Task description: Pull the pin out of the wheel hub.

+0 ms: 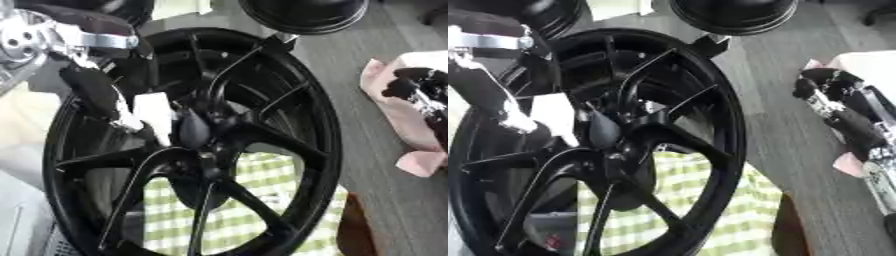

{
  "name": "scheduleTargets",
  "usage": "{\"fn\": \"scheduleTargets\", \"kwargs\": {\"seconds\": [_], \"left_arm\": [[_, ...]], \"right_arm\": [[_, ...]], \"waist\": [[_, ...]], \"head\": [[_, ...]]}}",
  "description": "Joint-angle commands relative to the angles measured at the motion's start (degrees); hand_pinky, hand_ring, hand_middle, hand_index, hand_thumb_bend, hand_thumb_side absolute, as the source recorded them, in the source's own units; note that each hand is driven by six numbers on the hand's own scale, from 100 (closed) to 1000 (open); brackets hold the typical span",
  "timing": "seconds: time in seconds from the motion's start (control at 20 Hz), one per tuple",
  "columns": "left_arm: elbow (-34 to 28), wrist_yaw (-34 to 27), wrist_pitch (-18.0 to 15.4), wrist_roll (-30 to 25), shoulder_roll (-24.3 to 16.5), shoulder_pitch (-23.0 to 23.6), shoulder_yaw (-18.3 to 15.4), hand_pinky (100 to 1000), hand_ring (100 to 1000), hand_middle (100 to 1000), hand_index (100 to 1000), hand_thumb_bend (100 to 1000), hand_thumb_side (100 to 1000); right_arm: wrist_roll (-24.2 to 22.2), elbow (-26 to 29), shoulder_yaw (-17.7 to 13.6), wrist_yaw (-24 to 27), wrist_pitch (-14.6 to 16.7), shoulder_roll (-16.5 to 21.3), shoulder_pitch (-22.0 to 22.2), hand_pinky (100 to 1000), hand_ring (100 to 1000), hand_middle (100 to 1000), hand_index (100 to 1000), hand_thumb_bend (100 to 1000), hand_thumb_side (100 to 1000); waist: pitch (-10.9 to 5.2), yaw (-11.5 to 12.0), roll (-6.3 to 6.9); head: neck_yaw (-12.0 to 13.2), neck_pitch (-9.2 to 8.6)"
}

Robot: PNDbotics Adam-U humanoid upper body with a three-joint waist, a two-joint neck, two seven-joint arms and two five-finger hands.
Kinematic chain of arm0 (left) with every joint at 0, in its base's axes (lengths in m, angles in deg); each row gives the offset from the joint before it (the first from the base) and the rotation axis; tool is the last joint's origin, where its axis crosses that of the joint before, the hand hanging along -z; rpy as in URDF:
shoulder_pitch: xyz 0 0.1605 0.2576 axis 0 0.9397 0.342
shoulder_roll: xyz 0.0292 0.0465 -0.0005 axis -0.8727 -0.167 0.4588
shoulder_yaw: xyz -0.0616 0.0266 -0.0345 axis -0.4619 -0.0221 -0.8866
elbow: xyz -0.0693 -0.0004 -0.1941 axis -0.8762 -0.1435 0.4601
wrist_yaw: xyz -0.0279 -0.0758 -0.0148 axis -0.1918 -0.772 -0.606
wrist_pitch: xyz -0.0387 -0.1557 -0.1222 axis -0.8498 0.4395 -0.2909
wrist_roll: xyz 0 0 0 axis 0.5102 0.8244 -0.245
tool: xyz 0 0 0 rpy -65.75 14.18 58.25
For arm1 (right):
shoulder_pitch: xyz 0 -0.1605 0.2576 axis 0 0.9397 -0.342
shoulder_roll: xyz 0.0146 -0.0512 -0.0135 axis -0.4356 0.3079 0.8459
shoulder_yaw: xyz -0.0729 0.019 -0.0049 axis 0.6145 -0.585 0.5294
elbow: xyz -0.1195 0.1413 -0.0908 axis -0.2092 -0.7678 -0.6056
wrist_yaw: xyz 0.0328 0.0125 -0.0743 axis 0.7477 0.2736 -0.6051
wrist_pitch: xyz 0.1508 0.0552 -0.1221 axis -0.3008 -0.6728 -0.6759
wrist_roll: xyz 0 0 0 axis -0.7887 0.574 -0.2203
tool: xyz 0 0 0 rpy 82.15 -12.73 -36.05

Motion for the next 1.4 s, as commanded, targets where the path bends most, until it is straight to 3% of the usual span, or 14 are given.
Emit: {"fn": "scheduleTargets", "kwargs": {"seconds": [0.05,0.35,0.4,0.55,0.65,1.05,1.1,1.35,1.4], "left_arm": [[-0.56,-0.56,6.22,-5.2,-0.25,-1.51,-1.05,771,631,554,693,647,332],[-1.3,-1.23,7.2,-5.02,-0.25,-1.62,-1.03,771,631,554,693,647,332],[-1.31,-1.26,7.23,-5.04,-0.31,-1.57,-0.98,750,593,493,655,603,298],[-1.03,-1.43,6.68,-5.21,-1.43,-0.63,0.95,757,607,511,679,615,263],[-0.82,-1.18,6.45,-5.23,-1.54,-0.49,1.57,757,609,513,681,594,297],[-1.13,-2.01,7.1,-5.24,-1.21,-0.6,1.1,739,563,420,572,416,238],[-1.36,-2.06,7.21,-5.24,-1.38,-0.55,0.94,734,544,378,523,374,210],[-3.04,-2.53,7.25,-5.24,-2.9,0.13,-0.18,725,509,289,428,333,135],[-3.57,-2.75,7.25,-5.24,-3.31,0.28,-0.5,724,505,278,416,359,105]], "right_arm": [[0.11,0.32,-0.5,-0.39,-0.18,0.83,-0.55,918,695,616,728,389,410],[0.13,0.31,-0.53,-0.43,-0.21,0.81,-0.56,918,695,616,728,389,410],[0.15,0.3,-0.55,-0.43,-0.21,0.81,-0.55,919,695,616,728,390,410],[0.52,0.18,-0.78,-0.36,-0.28,0.7,-0.37,919,695,615,727,398,401],[0.61,0.19,-0.77,-0.31,-0.31,0.66,-0.33,919,695,615,727,390,409],[0.84,0.3,-0.8,-0.12,-0.27,0.57,-0.27,919,695,616,728,389,410],[0.86,0.31,-0.79,-0.1,-0.27,0.6,-0.27,919,695,616,728,391,410],[1.04,0.32,-0.85,-0.01,-0.31,0.7,-0.26,918,695,616,729,392,408],[1.08,0.3,-0.85,0.01,-0.34,0.71,-0.26,918,695,616,729,392,410]], "waist": [[-0.86,-0.06,-0.16],[-0.82,-0.06,-0.11],[-0.81,-0.03,-0.08],[-0.74,0.28,0.04],[-0.73,0.32,0.0],[-0.78,0.17,-0.34],[-0.81,0.19,-0.37],[-0.91,0.34,-0.4],[-0.95,0.37,-0.38]], "head": [[0.17,-0.88],[0.19,-0.89],[0.21,-0.89],[0.61,-0.94],[0.84,-1.03],[1.29,-1.09],[1.27,-1.04],[1.25,-0.93],[1.21,-0.88]]}}
